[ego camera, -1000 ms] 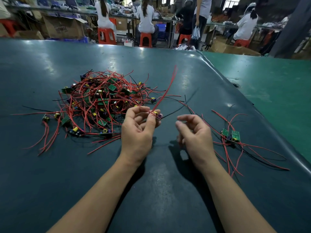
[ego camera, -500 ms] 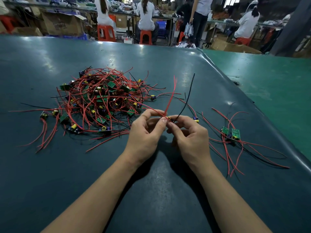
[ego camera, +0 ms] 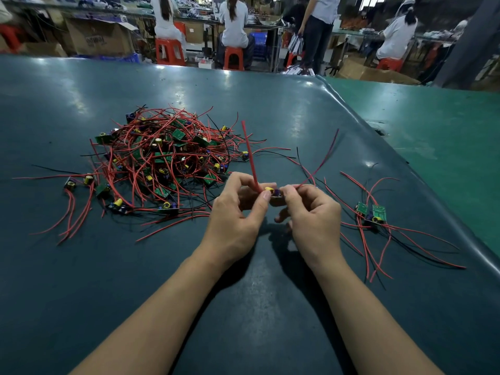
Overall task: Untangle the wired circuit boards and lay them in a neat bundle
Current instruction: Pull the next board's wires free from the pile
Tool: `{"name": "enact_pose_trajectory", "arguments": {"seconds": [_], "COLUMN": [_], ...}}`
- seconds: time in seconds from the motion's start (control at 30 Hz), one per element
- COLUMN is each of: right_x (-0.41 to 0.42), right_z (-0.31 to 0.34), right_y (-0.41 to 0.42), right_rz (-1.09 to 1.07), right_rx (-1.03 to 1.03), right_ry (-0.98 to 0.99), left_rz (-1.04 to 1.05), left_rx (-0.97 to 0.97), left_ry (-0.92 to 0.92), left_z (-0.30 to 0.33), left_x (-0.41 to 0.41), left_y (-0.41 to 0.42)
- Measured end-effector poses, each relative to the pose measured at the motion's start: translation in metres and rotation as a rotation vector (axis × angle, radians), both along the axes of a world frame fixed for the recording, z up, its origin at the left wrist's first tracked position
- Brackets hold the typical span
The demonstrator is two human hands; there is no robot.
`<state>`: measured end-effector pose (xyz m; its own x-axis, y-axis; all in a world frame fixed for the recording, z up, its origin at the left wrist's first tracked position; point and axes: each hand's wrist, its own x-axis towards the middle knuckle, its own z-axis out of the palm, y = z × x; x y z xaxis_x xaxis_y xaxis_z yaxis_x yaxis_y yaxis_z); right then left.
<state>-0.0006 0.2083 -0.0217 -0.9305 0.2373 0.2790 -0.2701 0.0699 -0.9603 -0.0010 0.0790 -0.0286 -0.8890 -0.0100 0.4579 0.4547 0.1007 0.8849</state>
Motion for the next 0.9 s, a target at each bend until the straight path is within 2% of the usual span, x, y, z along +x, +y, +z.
{"name": "enact_pose_trajectory", "arguments": {"seconds": [0.1, 0.2, 0.27, 0.47, 0.73, 0.9], "right_x": [-0.001, -0.001, 0.000, -0.008, -0.022, -0.024], "right_z": [0.002, 0.002, 0.002, 0.002, 0.005, 0.008], "right_y": [0.000, -0.001, -0.001, 0.001, 0.019, 0.022], "right_rz": [0.100, 0.185, 0.213, 0.024, -0.183, -0.127], "right_rx": [-0.154, -0.124, -0.107, -0.240, -0.459, -0.711], "right_ry": [-0.078, -0.074, -0.075, -0.133, -0.100, -0.132], "left_rz": [0.027, 0.025, 0.039, -0.009, -0.018, -0.030], "left_rx": [0.050, 0.130, 0.131, 0.208, 0.254, 0.232], "left_ry": [-0.061, -0.147, -0.126, -0.104, -0.093, -0.074], "left_z": [-0.002, -0.001, 0.000, 0.003, 0.007, 0.008], "left_x": [-0.004, -0.006, -0.007, -0.004, 0.001, 0.005], "left_y": [0.000, -0.002, -0.002, 0.004, 0.001, 0.004]}}
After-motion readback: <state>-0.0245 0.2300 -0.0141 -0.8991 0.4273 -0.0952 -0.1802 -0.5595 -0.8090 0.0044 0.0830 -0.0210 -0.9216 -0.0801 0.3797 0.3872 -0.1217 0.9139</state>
